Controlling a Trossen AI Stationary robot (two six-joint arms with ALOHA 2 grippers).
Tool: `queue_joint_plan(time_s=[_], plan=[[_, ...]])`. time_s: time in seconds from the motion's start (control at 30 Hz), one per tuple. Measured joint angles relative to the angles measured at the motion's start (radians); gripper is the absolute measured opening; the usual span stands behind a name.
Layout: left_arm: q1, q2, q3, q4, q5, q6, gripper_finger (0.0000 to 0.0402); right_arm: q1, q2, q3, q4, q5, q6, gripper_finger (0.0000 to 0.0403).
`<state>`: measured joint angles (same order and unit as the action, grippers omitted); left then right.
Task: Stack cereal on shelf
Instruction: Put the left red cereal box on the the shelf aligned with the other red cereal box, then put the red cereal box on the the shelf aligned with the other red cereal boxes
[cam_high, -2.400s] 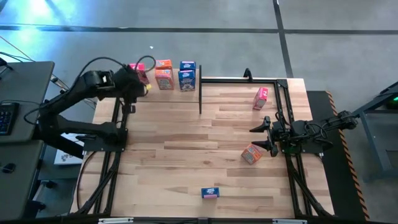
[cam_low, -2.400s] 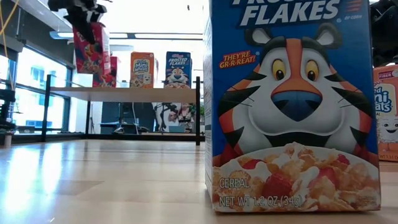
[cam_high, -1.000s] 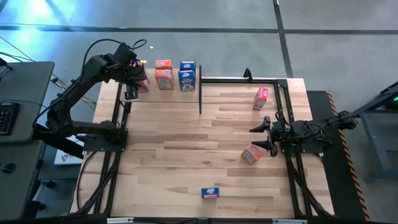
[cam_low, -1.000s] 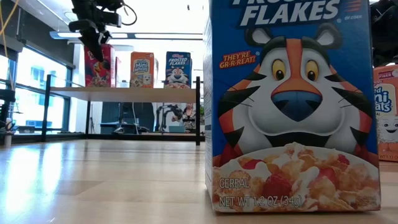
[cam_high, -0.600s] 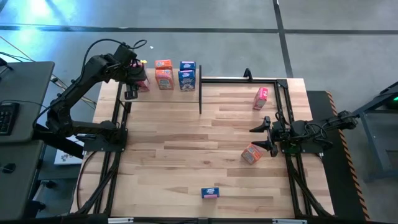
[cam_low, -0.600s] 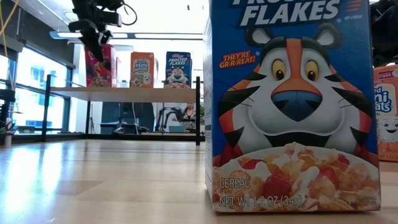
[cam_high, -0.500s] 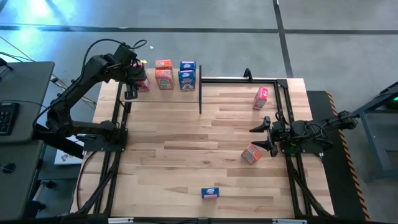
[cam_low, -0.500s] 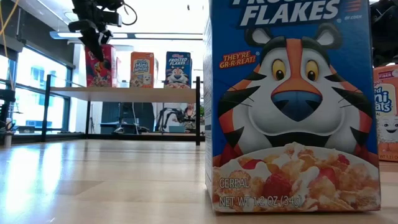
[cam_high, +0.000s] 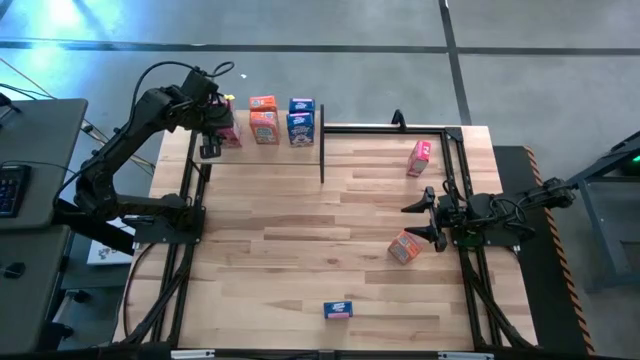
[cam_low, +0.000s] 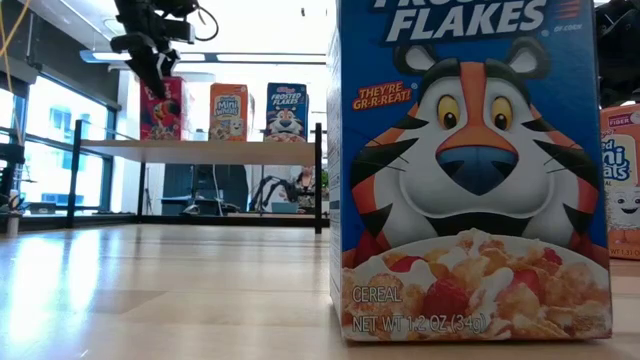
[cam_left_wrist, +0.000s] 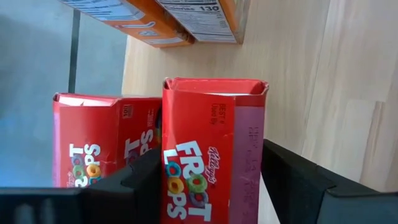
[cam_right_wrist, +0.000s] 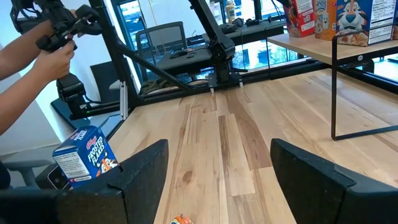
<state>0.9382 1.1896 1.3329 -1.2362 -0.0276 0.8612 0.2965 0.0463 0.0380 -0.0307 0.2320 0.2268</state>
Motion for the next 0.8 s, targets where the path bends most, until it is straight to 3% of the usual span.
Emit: queue_joint_plan(time_s=[0.8], plan=[[0.0,-0.136,0.0,0.07,-0.054,-0.017,0.0225,0.0,0.0,0.0,0.0,0.0,0.0,0.0275]])
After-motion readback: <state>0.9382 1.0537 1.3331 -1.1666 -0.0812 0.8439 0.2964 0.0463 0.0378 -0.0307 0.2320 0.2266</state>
